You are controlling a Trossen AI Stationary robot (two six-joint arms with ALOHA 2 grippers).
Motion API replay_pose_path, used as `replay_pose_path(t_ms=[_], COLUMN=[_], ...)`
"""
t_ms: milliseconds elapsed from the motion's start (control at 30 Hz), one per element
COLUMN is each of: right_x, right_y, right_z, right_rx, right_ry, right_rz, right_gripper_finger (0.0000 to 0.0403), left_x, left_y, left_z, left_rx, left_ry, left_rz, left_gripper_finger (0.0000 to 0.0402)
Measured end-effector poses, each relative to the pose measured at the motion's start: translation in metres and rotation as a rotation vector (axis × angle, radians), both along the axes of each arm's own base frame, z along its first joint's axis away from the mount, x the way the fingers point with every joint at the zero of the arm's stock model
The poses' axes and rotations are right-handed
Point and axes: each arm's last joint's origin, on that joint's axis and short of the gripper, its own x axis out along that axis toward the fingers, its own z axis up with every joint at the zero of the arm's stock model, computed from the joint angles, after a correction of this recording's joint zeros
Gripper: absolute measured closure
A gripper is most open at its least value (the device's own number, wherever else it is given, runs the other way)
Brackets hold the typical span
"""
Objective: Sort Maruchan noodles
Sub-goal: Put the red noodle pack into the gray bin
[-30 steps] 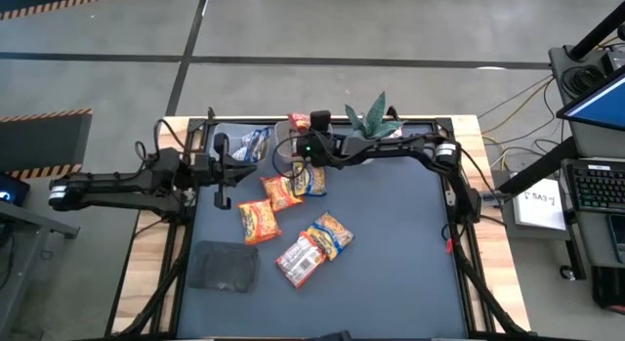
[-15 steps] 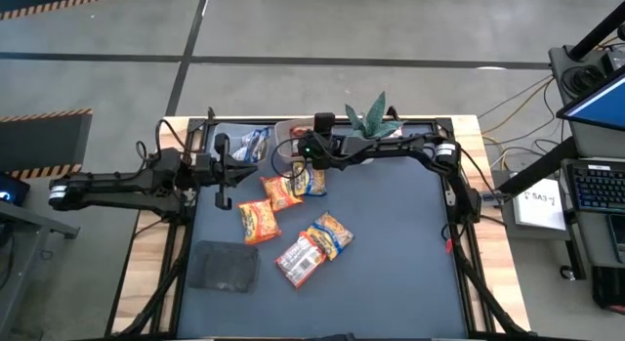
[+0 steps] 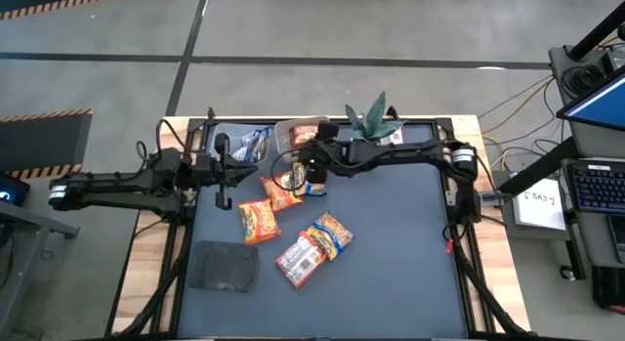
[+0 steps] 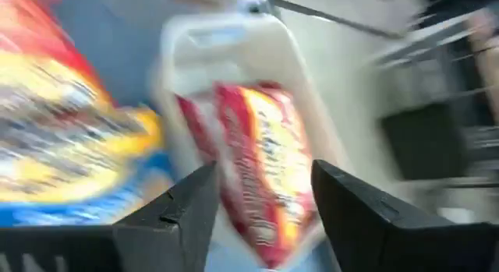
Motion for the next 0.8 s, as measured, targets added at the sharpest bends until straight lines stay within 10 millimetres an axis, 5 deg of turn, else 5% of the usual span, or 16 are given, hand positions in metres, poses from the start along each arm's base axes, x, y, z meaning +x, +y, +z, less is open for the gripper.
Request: replay_pose_path(t_ms=[167, 333, 600, 800], right_x=[-0.004, -0.001, 0.005, 0.004], right_y=[-0.007, -0.027, -0.052, -0.049], right_z=[0.0, -0.026, -0.062, -0.054], right_rx=[0.181, 0.187, 0.209, 0.221], right_ry=[-0.114, -0.11, -0.102, -0.118], right_rz=[-0.051, -0.105, -0.169, -0.151], right_gripper_finger=[0.0285, 0.0381, 0.039, 0.039], left_x=[0.003, 0.004, 0.004, 0.005], left_y=[0.0, 0.0, 0.0, 0.0], left_z=[-0.002, -0.003, -0.002, -0.003], left_rx=[0.006, 0.02, 0.024, 0.027], left_ry=[0.012, 0.02, 0.019, 0.025], left_rz=[0.001, 0.004, 0.005, 0.006], left_gripper_finger=[0.0402, 0.0402, 0.0402, 0.0402])
